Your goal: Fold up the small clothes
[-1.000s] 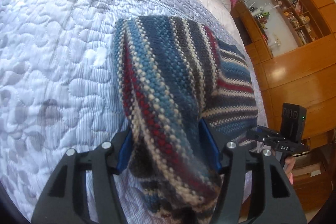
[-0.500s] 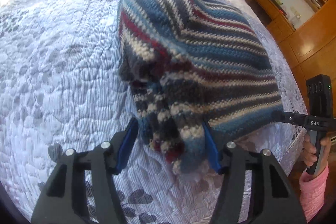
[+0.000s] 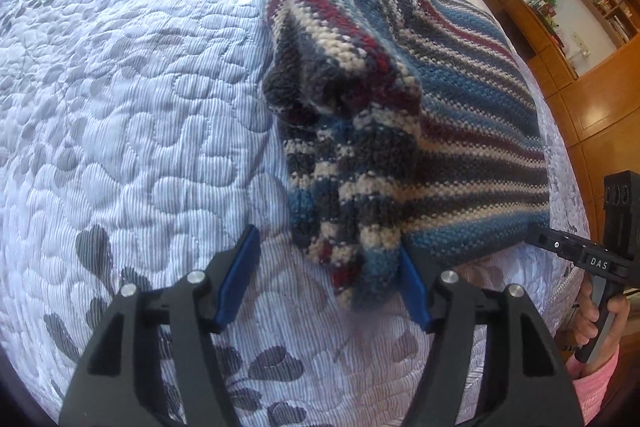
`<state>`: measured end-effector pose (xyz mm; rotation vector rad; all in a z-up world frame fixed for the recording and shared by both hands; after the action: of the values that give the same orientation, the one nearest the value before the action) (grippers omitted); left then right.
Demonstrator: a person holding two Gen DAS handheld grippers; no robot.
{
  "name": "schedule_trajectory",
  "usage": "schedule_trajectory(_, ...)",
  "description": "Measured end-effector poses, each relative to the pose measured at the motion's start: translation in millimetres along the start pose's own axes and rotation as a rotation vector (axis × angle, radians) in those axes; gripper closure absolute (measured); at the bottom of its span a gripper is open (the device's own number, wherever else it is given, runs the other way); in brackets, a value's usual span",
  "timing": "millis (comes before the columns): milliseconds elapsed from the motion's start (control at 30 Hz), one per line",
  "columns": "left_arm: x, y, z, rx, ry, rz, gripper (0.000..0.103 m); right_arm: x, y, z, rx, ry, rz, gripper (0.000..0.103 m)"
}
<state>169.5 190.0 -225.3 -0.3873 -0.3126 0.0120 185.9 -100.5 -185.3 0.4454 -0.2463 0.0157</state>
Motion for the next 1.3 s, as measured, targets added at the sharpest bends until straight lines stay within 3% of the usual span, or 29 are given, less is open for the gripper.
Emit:
schedule_trajectory(133, -16, -3, 18, 0.050, -0.014, 0.007, 0.031, -9, 14, 19, -0.115, -0.058, 0.034, 0.044)
schedule_trajectory(433, -57, -5, 60, 0.135, -0.047, 0.015, 0.028, -38, 35, 44, -0.208, -0.107, 0.069, 0.022)
schedule_trajectory(800, -87, -39, 119, 0.285, -0.142, -0.079, 0.021, -65, 63, 74, -0.231, -0.176, 0.087, 0.012)
schedule_trajectory(900, -95, -49, 132, 0.303, -0.162, -0.093, 0.020, -71, 70, 84, -0.238, -0.198, 0.077, 0.010)
schedule_trajectory(1033, -94, -63, 141, 0.325, -0.191, -0.098, 0.017, -79, 81, 94, -0.310, -0.225, 0.098, 0.008)
schedule_trajectory(1300, -108, -81, 162, 0.343, -0.229, -0.123, 0.016, -92, 99, 112, -0.278, -0.264, 0.112, 0.007)
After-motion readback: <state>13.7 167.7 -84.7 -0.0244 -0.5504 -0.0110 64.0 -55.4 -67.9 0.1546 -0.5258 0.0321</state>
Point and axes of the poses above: each gripper's, at about its wrist camera, not at the fingertips, and z roughly against the way its jaws point, y to its left, x to its top, the point moved 2 cm from there along -z, roughly the way its jaws point, and after that the axes turned 2 degrees about -z, right-handed, at the moved point
